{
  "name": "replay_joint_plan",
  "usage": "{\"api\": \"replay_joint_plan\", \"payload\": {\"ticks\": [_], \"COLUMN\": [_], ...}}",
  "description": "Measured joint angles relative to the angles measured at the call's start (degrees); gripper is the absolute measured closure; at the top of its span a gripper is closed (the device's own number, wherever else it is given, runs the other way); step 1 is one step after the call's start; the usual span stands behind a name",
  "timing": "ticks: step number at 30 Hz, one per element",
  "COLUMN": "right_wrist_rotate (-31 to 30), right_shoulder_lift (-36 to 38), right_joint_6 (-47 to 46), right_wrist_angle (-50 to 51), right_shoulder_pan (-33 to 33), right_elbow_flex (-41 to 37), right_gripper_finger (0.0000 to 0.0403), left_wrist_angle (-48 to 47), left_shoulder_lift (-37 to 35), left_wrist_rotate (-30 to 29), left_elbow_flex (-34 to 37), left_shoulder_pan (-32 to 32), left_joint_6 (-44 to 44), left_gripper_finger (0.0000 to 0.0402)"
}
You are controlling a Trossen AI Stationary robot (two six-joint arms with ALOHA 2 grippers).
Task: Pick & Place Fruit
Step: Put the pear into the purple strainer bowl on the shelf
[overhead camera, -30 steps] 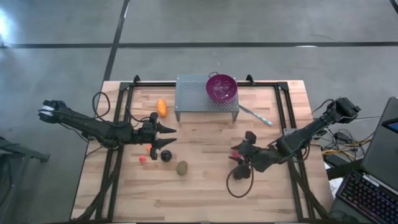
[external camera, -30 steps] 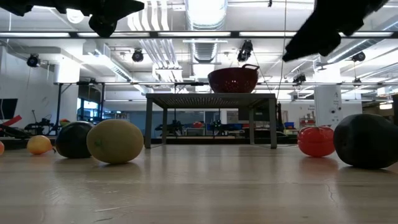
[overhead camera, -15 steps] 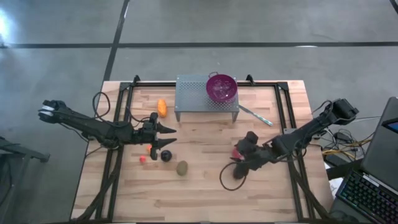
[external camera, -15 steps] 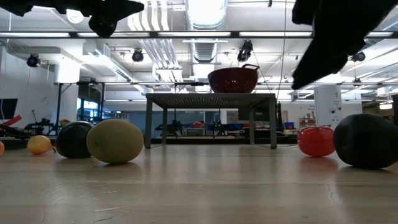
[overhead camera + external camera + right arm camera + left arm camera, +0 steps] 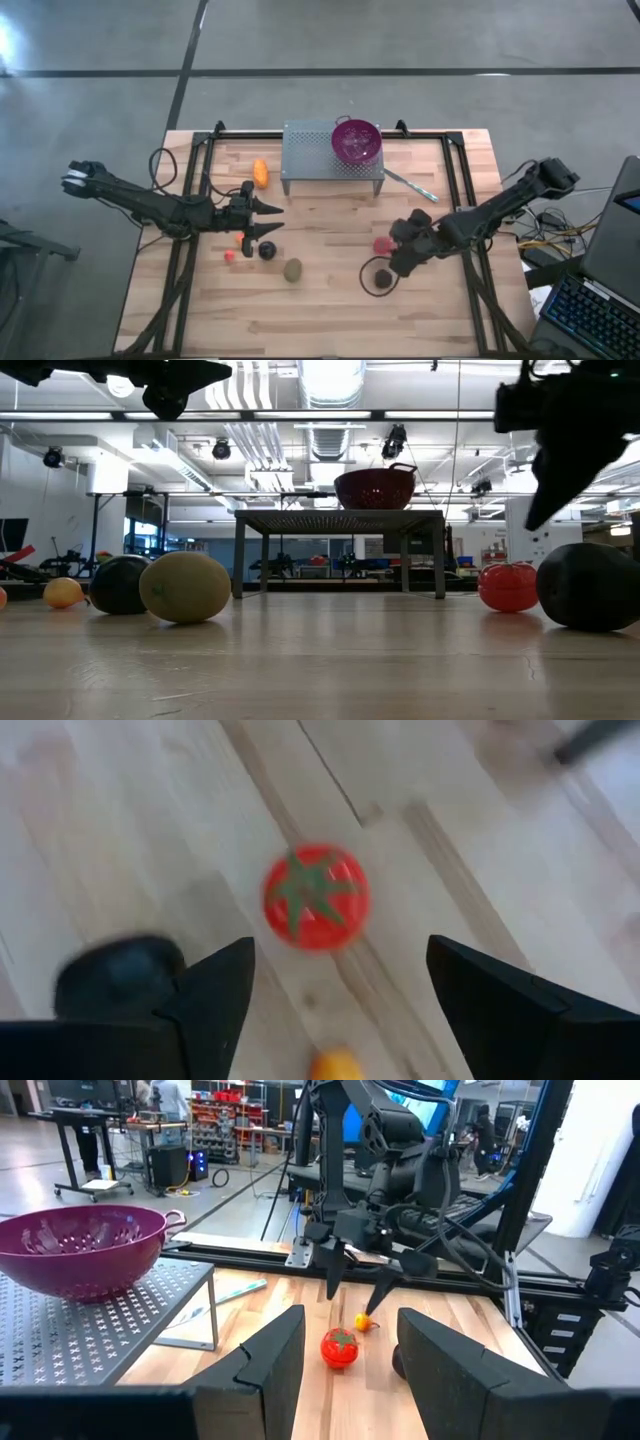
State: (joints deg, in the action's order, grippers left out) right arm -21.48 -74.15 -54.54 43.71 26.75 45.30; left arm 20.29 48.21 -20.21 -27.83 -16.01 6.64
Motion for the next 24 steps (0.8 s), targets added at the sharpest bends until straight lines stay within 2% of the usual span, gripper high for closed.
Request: {"api": "replay_joint_plan", "payload": {"ticks": [7, 18, 24], "right_wrist_rotate": [7.18, 7.24, 8.27], "right_shoulder_lift": [0.51, 0.51, 0.51], "right_joint_6": [-5.45, -12.42, -15.94], "right_wrist_angle": [2.19, 2.67, 1.97], "right_shoulder_pan": [3.41, 6.43, 6.51], "right_elbow_flex": [-0.43, -3.51, -6.65], "right_gripper_finger": [0.0135, 0.0152, 0.0135], "left_wrist_angle": [-0.85, -1.11, -1.09], "left_shoulder_lift": [0.0, 0.0, -0.01], "left_wrist_rotate": [0.0, 0.0, 0.0], "left_elbow_flex": [0.0, 0.0, 0.0], "left_shoulder_pan": [0.0, 0.0, 0.0], "left_joint_6": [-0.01, -0.01, 0.0], "left_gripper_finger": [0.0234, 0.0234, 0.0234]}}
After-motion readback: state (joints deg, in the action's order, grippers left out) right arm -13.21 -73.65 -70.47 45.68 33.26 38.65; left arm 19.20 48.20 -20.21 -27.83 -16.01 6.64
